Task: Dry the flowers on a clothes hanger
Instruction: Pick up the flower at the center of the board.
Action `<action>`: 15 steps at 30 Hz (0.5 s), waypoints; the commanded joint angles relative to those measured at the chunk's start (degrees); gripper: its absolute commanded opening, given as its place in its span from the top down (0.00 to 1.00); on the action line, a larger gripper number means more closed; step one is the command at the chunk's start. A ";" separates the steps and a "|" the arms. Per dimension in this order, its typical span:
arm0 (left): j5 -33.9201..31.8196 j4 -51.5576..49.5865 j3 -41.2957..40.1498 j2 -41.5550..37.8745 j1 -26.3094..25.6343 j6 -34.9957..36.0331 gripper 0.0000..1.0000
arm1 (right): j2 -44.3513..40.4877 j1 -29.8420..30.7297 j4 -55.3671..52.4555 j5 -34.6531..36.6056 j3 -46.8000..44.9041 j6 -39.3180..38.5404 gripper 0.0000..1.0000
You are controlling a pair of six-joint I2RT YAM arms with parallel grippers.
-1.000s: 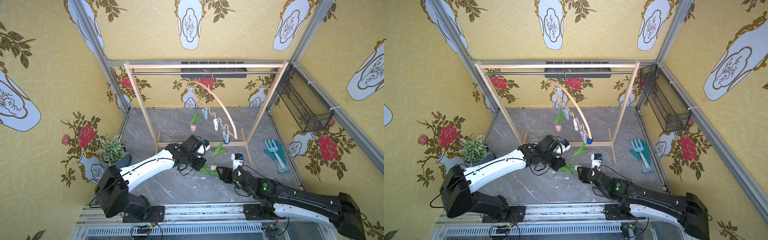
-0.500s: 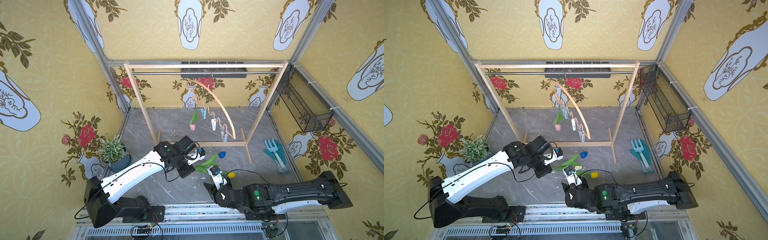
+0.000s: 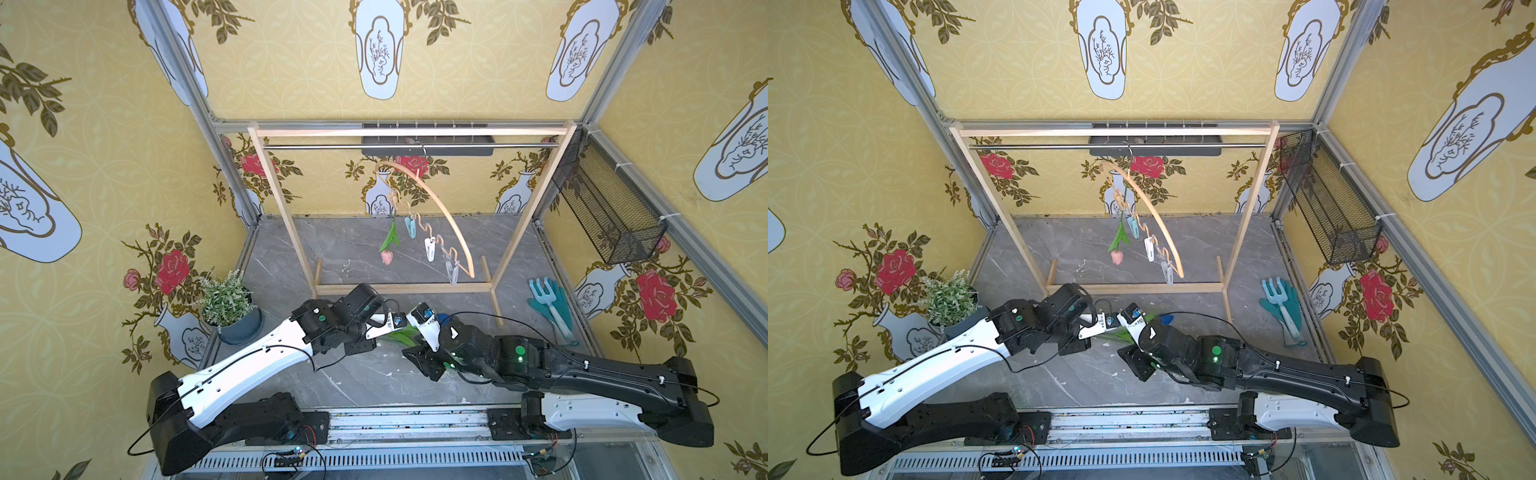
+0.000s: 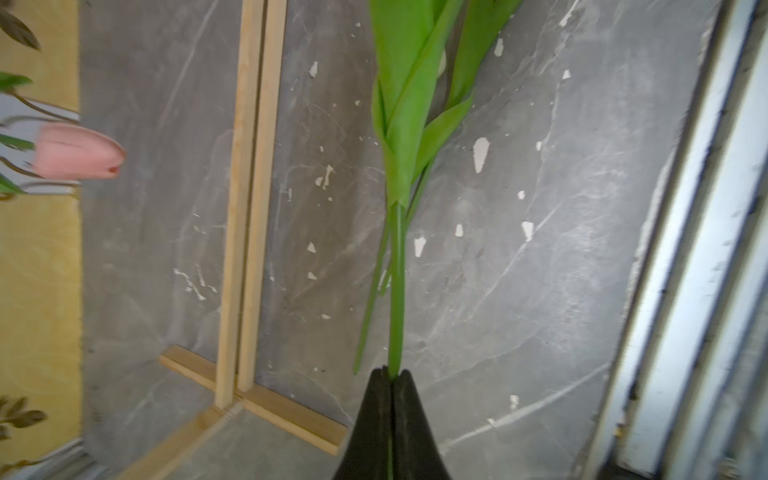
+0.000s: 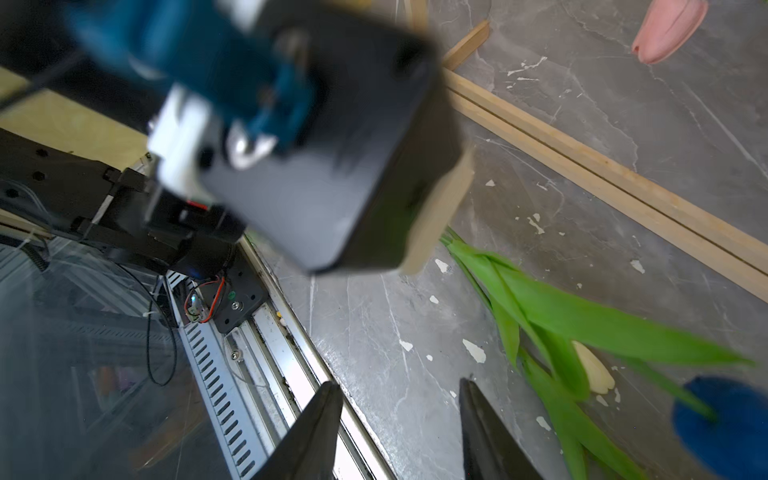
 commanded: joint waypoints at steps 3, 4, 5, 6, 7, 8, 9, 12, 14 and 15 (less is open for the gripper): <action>-0.28 30.13 -13.86 -10.01 0.36 23.35 1.00 | -2.73 -2.74 4.25 -8.23 0.51 1.78 0.49; 0.37 34.75 -16.11 -11.15 1.00 25.20 1.00 | -3.35 -2.74 4.28 -8.19 0.82 2.53 0.49; 0.90 38.30 -17.65 -11.66 1.57 26.32 1.00 | -3.60 -2.81 3.81 -7.85 1.19 3.32 0.49; 1.14 41.32 -18.89 -12.01 1.72 27.42 1.00 | -3.65 -2.87 3.13 -6.97 1.71 4.17 0.49; 1.82 45.32 -20.38 -12.45 1.72 27.72 1.00 | -3.33 -3.20 2.06 -6.78 2.29 5.15 0.49; 3.91 48.24 -21.36 -13.46 1.72 27.30 1.00 | -2.69 -3.67 1.32 -7.55 2.98 5.84 0.50; 7.17 49.80 -22.22 -14.70 1.72 27.03 1.00 | -1.82 -4.35 0.13 -8.64 3.88 6.37 0.51; 11.88 48.65 -22.41 -14.63 1.46 32.36 1.00 | -0.65 -5.73 -3.03 -9.91 6.68 7.98 0.52; 12.15 46.01 -21.40 -13.34 1.46 33.62 1.00 | -0.29 -6.83 -5.85 -9.58 8.85 8.88 0.54; 11.89 46.08 -21.57 -12.76 1.38 34.95 1.00 | -0.32 -7.19 -7.87 -8.26 9.90 9.60 0.54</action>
